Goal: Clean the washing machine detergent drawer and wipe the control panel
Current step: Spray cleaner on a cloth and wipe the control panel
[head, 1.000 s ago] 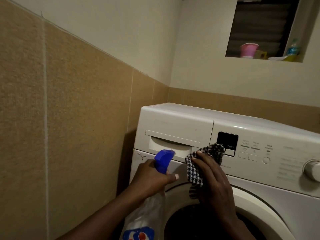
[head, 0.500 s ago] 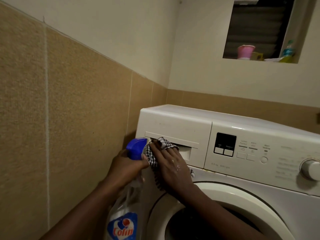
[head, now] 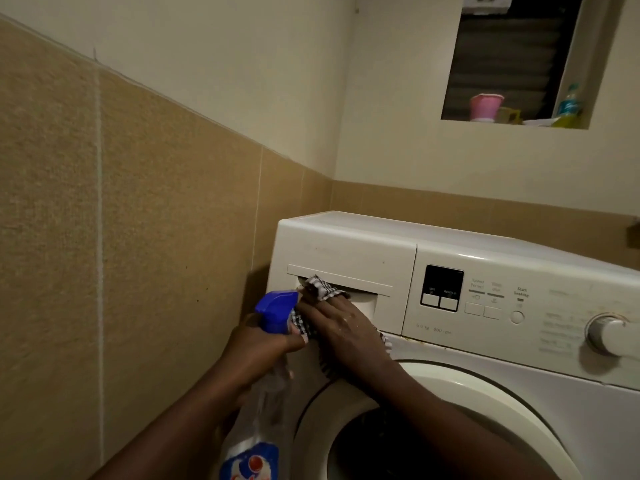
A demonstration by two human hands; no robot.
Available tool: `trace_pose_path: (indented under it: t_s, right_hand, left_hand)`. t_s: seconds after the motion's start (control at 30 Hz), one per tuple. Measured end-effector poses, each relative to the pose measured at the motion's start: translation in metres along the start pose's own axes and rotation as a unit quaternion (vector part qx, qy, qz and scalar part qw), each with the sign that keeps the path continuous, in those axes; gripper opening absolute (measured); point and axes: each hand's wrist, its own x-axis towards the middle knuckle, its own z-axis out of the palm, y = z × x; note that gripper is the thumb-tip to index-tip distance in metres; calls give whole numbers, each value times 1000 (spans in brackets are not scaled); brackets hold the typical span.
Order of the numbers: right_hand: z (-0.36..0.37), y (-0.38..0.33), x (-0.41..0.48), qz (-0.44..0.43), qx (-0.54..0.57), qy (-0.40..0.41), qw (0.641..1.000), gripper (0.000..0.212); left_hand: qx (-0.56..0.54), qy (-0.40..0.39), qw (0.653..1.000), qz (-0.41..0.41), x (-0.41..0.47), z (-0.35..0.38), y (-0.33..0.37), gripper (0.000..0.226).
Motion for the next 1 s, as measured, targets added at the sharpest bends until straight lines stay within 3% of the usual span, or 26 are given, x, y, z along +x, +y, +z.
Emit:
trace_pose_path:
  t_s: [0.23,0.37,0.47,0.6,0.83,0.93,1.0]
  right_hand:
    - [-23,11,-74,44,-11,18,999,70]
    - [-53,35,-106,97,-8,102,990,65]
    - [-77,49,-114,192,-1,156,969,93]
    - [-100,56,-108,237,5,235,943,100]
    - [-112,70,-94,238,3,260,936,95]
    - [-112,69,-79,206,-5,240,949,81]
    - [-107,68,-69,173,-11,205,963,68]
  left_hand:
    - [32,-44,998,22,-7,4,9,22]
    - [40,-87,995,39,-18,25,16,22]
    - [49,-93,992,64,-19,43,34,23]
    - [65,-106,986,107,-10,68,64,30]
    - [101,-121,983,95,-11,82,53,40]
    - [114,-133,982,68,-15,74,34,48]
    - [114,-156,979,68,-17,68,22,41]
